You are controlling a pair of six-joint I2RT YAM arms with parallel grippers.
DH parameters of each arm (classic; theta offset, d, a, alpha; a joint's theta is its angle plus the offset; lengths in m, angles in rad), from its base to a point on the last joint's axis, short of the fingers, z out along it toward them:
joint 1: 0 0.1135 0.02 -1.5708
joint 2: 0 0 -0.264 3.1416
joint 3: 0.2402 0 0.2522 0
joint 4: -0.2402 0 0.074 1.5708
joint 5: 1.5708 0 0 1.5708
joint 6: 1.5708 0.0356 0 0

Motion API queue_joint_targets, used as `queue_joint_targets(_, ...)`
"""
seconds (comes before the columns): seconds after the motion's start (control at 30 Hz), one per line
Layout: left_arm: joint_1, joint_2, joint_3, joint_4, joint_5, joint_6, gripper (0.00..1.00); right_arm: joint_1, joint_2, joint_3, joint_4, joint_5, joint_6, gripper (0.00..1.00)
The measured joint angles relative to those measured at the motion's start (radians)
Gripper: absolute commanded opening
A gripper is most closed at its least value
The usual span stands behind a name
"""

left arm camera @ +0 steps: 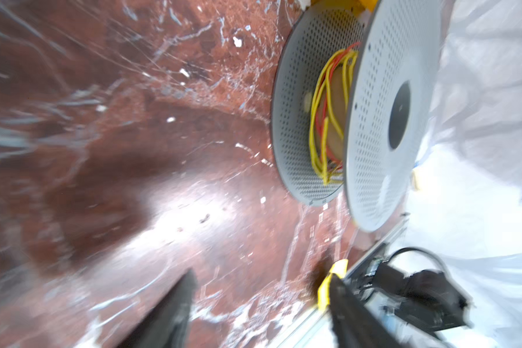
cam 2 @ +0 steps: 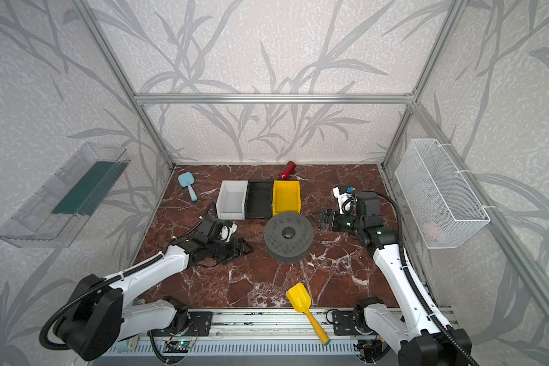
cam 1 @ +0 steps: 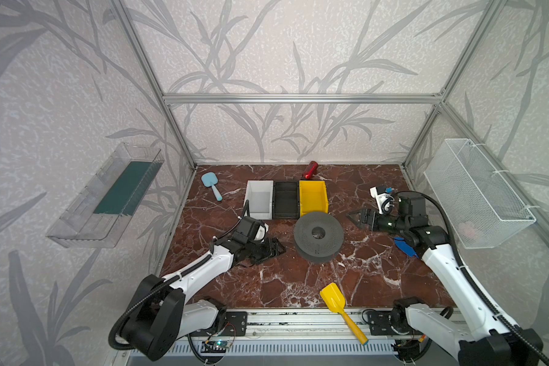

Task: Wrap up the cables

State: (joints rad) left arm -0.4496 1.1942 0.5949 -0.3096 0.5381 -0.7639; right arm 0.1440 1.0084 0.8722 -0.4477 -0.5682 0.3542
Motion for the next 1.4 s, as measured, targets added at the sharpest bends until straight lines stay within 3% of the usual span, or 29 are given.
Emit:
queue_joint_targets(0.23, 0.003, -0.105, 0.240, -0.251, -0.291, 0.055, 0.92, 0.093, -0.081, 0.003, -0.019, 0.319, -0.017, 0.99)
queue_joint_targets(0.47, 0.048, -0.093, 0.345, -0.186, -0.565, 0.266, 0.91, 0.209, -0.108, -0.084, 0.183, 0.516, -0.195, 0.99)
queue_joint_targets(0.5, 0.064, -0.081, 0.345, -0.167, -0.594, 0.291, 0.99, 0.209, -0.087, -0.087, 0.215, 0.539, -0.206, 0.99)
queue_joint_targets(0.53, 0.084, -0.066, 0.343, -0.142, -0.620, 0.322, 0.99, 0.209, -0.051, -0.089, 0.251, 0.552, -0.217, 0.99)
queue_joint_targets(0.7, 0.171, -0.039, 0.248, 0.038, -0.741, 0.434, 0.99, 0.209, 0.117, -0.073, 0.335, 0.634, -0.296, 0.99)
queue_joint_targets(0.83, 0.207, -0.090, 0.071, 0.200, -0.856, 0.514, 0.99, 0.196, 0.040, -0.214, 0.541, 0.703, -0.407, 0.99)
queue_joint_targets(1.0, 0.246, -0.132, -0.151, 0.471, -0.965, 0.616, 0.99, 0.051, -0.020, -0.365, 0.694, 0.724, -0.419, 0.99)
queue_joint_targets(1.23, 0.302, 0.048, -0.298, 0.872, -1.012, 0.700, 0.99, 0.010, 0.056, -0.465, 0.833, 0.750, -0.414, 0.99)
queue_joint_targets(1.4, 0.328, 0.201, -0.303, 1.096, -0.995, 0.731, 0.99, -0.042, 0.226, -0.533, 1.023, 0.719, -0.399, 0.99)
